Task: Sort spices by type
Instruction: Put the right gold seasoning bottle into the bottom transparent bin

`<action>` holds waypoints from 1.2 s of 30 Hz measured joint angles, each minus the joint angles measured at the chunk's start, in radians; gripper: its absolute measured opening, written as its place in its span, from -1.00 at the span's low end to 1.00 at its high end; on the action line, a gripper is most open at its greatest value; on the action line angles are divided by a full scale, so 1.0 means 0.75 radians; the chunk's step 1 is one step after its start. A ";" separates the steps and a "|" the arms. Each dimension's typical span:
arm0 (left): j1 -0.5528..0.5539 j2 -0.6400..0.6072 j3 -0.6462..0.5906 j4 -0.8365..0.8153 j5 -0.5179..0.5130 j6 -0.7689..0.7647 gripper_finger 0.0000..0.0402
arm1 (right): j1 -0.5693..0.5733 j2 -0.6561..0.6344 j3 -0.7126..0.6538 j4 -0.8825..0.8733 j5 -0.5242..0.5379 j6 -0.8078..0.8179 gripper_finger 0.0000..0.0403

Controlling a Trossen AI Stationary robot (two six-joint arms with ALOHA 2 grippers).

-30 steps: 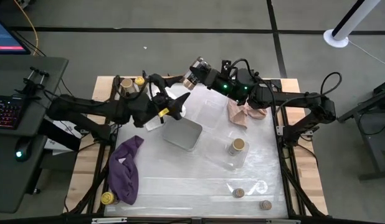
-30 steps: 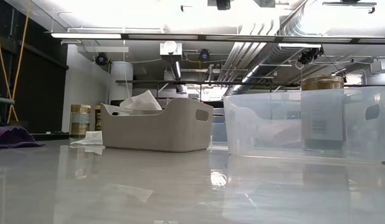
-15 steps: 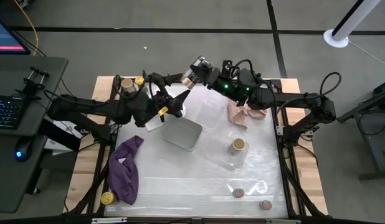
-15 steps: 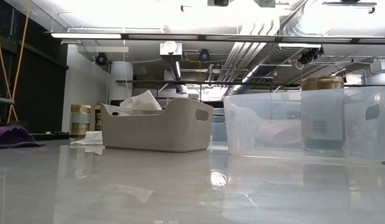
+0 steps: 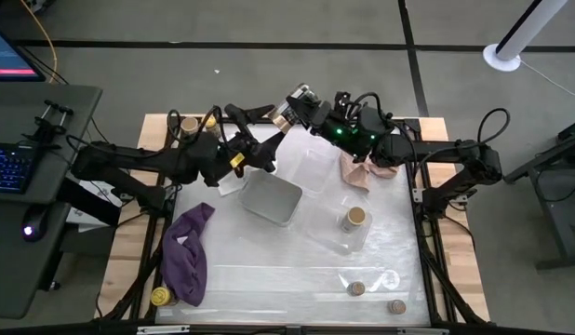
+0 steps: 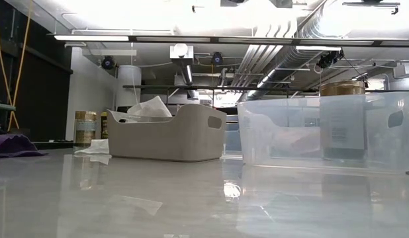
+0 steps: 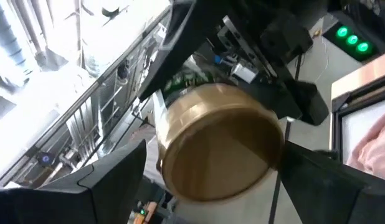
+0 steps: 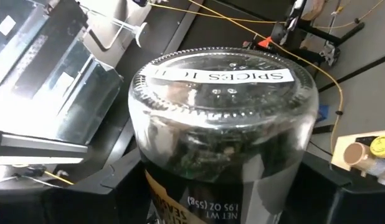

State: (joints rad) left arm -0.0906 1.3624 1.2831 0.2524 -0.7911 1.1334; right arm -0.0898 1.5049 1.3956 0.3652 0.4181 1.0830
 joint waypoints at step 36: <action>-0.011 0.063 0.002 0.192 -0.114 0.308 0.73 | -0.002 0.003 -0.002 0.089 -0.034 0.022 0.35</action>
State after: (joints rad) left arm -0.0986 1.4097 1.2842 0.3962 -0.8762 1.3641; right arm -0.0914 1.5070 1.3941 0.4319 0.3926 1.0992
